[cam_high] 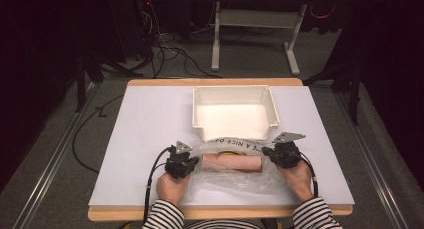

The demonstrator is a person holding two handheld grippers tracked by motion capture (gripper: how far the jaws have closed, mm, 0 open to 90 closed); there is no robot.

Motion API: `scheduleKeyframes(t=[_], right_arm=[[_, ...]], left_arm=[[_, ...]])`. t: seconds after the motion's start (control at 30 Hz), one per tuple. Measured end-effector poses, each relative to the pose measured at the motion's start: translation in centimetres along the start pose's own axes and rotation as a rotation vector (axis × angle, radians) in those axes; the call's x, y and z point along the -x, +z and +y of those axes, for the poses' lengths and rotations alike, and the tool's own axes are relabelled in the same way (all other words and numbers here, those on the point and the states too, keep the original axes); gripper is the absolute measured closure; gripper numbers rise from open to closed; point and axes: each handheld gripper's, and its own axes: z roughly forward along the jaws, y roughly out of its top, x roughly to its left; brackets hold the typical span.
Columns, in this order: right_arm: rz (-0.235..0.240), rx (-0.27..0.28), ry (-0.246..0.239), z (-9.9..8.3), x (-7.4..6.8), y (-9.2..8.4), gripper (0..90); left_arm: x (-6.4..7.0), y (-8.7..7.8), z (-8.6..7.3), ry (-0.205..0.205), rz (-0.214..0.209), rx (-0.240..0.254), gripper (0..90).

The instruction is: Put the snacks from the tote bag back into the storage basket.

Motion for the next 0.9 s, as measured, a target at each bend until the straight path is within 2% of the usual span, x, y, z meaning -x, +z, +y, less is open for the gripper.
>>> scheduleKeyframes(t=[0.07, 0.13, 0.17, 0.23, 0.3, 0.33, 0.37, 0.47, 0.5, 0.6, 0.63, 0.7, 0.77, 0.83, 0.87, 0.9], right_arm=[[-0.011, -0.027, 0.019, -0.9, 0.6, 0.5, 90.0], [-0.013, -0.031, 0.029, -1.3, 0.9, 0.7, 90.0], [0.001, -0.015, 0.067, -1.9, 1.2, 0.7, 90.0], [0.0, -0.009, 0.068, -1.9, 1.2, 0.8, 90.0], [-0.024, -0.015, 0.034, -1.8, 0.8, 0.8, 90.0], [-0.024, -0.015, 0.034, -1.8, 0.8, 0.8, 90.0], [-0.023, -0.01, 0.035, -1.8, 0.8, 0.8, 90.0], [-0.02, -0.008, 0.043, -1.8, 0.8, 0.9, 90.0], [-0.022, -0.009, 0.04, -1.8, 0.8, 0.9, 90.0], [-0.023, -0.008, 0.039, -1.8, 0.8, 0.9, 90.0], [-0.022, -0.007, 0.037, -1.8, 0.7, 0.9, 90.0], [-0.025, -0.007, 0.038, -1.8, 0.7, 0.9, 90.0], [-0.027, -0.011, 0.033, -1.8, 0.7, 0.9, 90.0], [-0.028, -0.011, 0.028, -1.8, 0.6, 0.9, 90.0], [-0.028, -0.011, 0.028, -1.8, 0.6, 0.9, 90.0], [-0.029, -0.011, 0.026, -1.8, 0.6, 0.9, 90.0]], left_arm=[[-0.1, -0.1, -0.1, 0.0, 0.0, 0.002, 90.0], [-0.3, -0.1, -0.1, -0.001, -0.004, -0.001, 90.0], [-0.3, -0.2, 0.0, -0.002, -0.002, -0.004, 89.9], [-0.2, -0.3, 0.0, -0.001, -0.003, 0.0, 89.3], [0.0, -1.2, 0.1, 0.006, -0.024, 0.038, 81.3], [0.0, -1.2, 0.1, 0.006, -0.024, 0.038, 79.2], [0.2, -2.0, 0.3, 0.013, -0.04, 0.066, 77.5], [0.4, -2.8, 0.4, 0.025, -0.042, 0.083, 74.6], [0.6, -3.7, 0.7, 0.038, -0.048, 0.107, 73.3], [0.8, -4.4, 1.0, 0.046, -0.055, 0.124, 69.2], [1.1, -4.9, 1.5, 0.062, -0.055, 0.144, 66.7], [1.2, -5.1, 1.9, 0.067, -0.049, 0.154, 64.3], [1.4, -4.9, 2.6, 0.074, -0.031, 0.162, 57.4], [1.1, -4.0, 3.6, 0.068, -0.01, 0.147, 51.6], [1.1, -4.0, 3.6, 0.068, -0.01, 0.147, 50.4], [0.8, -3.2, 4.1, 0.053, -0.013, 0.134, 49.2]])
